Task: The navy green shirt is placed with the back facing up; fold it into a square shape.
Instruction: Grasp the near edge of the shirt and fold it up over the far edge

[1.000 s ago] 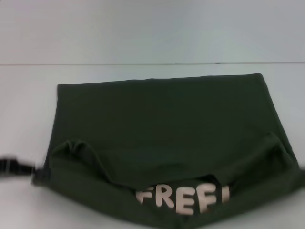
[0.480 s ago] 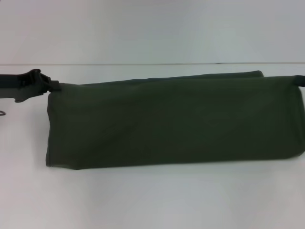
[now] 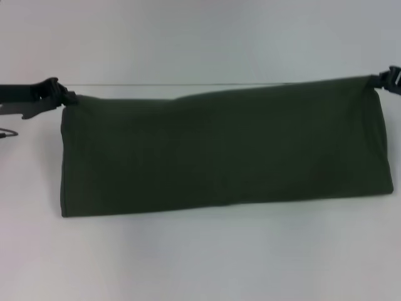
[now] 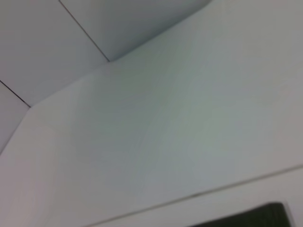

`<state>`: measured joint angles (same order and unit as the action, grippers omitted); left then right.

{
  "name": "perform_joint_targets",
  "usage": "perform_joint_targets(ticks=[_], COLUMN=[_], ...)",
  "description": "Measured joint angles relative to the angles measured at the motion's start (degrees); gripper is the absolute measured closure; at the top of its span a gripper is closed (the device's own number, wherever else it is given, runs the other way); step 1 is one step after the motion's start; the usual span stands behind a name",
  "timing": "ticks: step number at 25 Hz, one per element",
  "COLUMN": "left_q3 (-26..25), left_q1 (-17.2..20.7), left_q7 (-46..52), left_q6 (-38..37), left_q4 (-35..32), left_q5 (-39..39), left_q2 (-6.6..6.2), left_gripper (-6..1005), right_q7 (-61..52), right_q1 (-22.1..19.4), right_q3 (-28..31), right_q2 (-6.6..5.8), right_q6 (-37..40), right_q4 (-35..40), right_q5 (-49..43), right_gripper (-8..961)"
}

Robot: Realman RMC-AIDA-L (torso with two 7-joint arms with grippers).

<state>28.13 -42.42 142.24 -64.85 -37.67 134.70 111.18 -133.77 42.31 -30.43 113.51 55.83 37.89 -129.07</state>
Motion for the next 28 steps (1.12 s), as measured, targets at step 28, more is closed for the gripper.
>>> perform_joint_targets(ticks=[28], left_q3=[3.4], left_q1=[-2.2], left_q7=[0.8], left_q6=[10.8], left_q4=[1.0], left_q5=[0.2], left_q2=[2.13], left_gripper=[892], right_q7=[-0.1], right_q1=[7.8], right_q3=[-12.8], right_q2=[1.18], right_q6=[-24.3], right_q4=[-9.2], right_q5=[-0.4], right_gripper=[894])
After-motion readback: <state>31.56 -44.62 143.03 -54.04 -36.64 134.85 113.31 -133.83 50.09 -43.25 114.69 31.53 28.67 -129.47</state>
